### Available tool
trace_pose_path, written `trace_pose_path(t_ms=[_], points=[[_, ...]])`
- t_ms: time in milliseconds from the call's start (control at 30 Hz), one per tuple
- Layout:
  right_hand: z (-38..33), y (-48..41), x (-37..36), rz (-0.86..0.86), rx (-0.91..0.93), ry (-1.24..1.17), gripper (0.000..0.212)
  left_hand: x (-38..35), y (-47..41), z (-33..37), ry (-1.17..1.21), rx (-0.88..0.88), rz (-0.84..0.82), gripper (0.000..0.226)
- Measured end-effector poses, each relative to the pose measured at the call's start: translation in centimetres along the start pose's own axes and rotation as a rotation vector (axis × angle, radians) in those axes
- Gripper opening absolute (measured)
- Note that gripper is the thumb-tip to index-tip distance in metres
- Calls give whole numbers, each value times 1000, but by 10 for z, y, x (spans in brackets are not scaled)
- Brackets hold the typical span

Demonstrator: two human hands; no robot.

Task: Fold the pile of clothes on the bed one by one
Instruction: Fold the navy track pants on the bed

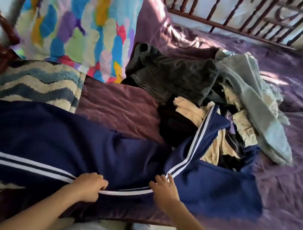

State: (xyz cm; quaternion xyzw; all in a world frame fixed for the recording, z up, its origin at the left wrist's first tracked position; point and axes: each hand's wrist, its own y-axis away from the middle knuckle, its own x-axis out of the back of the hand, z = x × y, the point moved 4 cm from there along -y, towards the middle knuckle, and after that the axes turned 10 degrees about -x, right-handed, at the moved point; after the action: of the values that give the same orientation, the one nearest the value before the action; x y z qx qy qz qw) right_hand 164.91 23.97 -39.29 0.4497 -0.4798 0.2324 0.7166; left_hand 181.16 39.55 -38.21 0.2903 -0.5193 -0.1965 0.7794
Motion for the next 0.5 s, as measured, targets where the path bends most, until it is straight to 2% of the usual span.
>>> trace_pose_path(t_ms=[133,200,267,400,500], points=[[50,-23,14,135,7,98,50,-3,4,16,-72,164,-23,32],[80,-35,19,59,-21,95,52,0,-1,24,-51,254,26,36],[107,-50,20,25,-41,113,43,1,-12,36,5,312,78,40],[146,-69,9,-6,24,261,48,2,-46,83,63,303,142,47],[169,-57,4,-31,-23,194,39,4,-66,120,-4,257,163,37]])
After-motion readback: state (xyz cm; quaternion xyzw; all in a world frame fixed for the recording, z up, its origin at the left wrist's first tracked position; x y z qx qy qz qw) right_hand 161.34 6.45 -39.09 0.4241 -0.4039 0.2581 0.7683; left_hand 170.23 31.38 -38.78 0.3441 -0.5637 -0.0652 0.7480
